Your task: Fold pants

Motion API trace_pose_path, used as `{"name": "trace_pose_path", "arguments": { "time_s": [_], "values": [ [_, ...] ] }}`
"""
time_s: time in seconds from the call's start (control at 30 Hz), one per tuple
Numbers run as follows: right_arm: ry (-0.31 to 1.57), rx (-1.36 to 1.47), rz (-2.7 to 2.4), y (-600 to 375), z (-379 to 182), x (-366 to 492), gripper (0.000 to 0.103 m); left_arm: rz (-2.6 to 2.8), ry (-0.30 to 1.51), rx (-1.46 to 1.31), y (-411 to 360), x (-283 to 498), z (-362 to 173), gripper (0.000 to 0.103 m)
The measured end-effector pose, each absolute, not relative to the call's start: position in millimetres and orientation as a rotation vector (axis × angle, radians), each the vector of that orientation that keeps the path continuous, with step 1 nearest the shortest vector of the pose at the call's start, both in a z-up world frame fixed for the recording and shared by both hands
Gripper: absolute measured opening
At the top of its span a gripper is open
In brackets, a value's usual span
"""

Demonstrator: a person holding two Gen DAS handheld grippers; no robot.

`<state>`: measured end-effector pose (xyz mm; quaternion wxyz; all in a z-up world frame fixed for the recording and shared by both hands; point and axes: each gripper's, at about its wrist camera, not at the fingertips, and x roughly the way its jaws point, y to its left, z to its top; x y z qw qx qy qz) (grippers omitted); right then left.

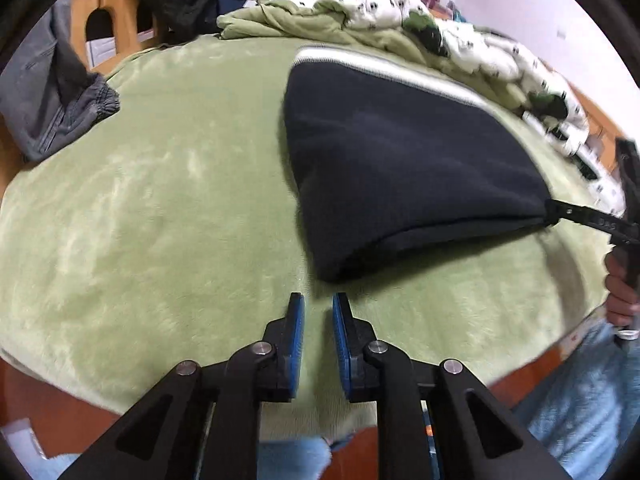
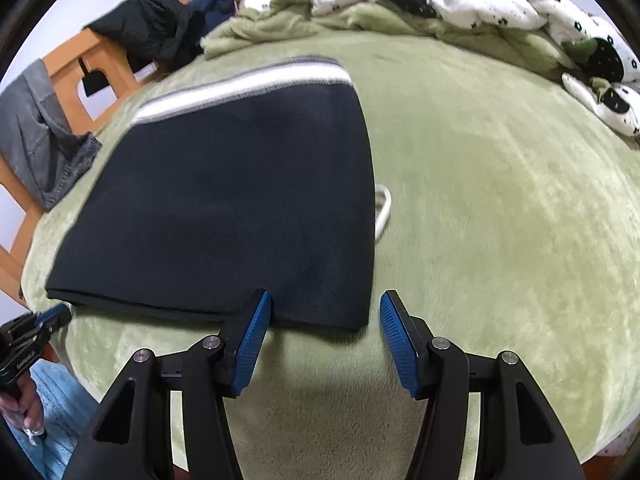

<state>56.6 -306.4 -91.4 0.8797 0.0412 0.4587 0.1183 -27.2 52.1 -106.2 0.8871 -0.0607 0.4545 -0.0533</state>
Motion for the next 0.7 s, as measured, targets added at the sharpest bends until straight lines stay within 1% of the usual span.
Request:
{"name": "trace_pose_path", "arguments": {
  "time_s": [0.03,0.07,0.1,0.2,0.27,0.3,0.33,0.4,0.43,0.5,0.57,0.7],
  "values": [
    [0.923,0.098,0.251,-308.4,-85.3,55.2,0.057,-0.104,0.923,-0.144,55.9,-30.0,-100.1,0.031],
    [0.894,0.107,0.252,-309.0,-80.1,54.2,0.057,-0.103,0.886,-0.167,61.4,-30.9,-92.0,0.040],
    [0.863,0.112,0.252,-308.5,-75.2,53.9,0.057,-0.108,0.858,-0.184,64.6,-29.4,-85.0,0.044],
    [0.801,0.107,0.258,-297.3,-67.9,64.4,0.057,-0.153,0.815,-0.217,57.7,-6.1,-67.2,0.046],
    [0.815,0.084,0.261,-286.4,-74.0,76.1,0.056,-0.206,0.810,-0.216,44.8,17.6,-61.3,0.047],
    [0.841,0.067,0.259,-279.3,-79.4,81.7,0.053,-0.227,0.812,-0.206,37.0,30.0,-62.5,0.047],
    [0.873,0.038,0.251,-272.7,-88.1,85.6,0.053,-0.220,0.825,-0.197,32.4,39.9,-66.7,0.047],
    [0.856,-0.023,0.232,-264.8,-95.2,81.6,0.053,-0.188,0.895,-0.189,20.0,47.5,-86.4,0.047],
    [0.850,-0.037,0.232,-264.2,-94.3,78.1,0.053,-0.181,0.908,-0.169,16.0,45.9,-96.4,0.049],
    [0.855,-0.048,0.246,-265.3,-93.0,73.9,0.053,-0.169,0.861,-0.078,8.1,30.4,-105.4,0.060],
    [0.857,-0.034,0.267,-266.8,-87.6,72.3,0.053,-0.157,0.853,-0.041,3.6,23.0,-105.1,0.062],
    [0.817,-0.004,0.294,-267.5,-70.2,84.7,0.053,-0.139,0.916,-0.097,5.8,48.5,-89.2,0.062]
  ]
}}
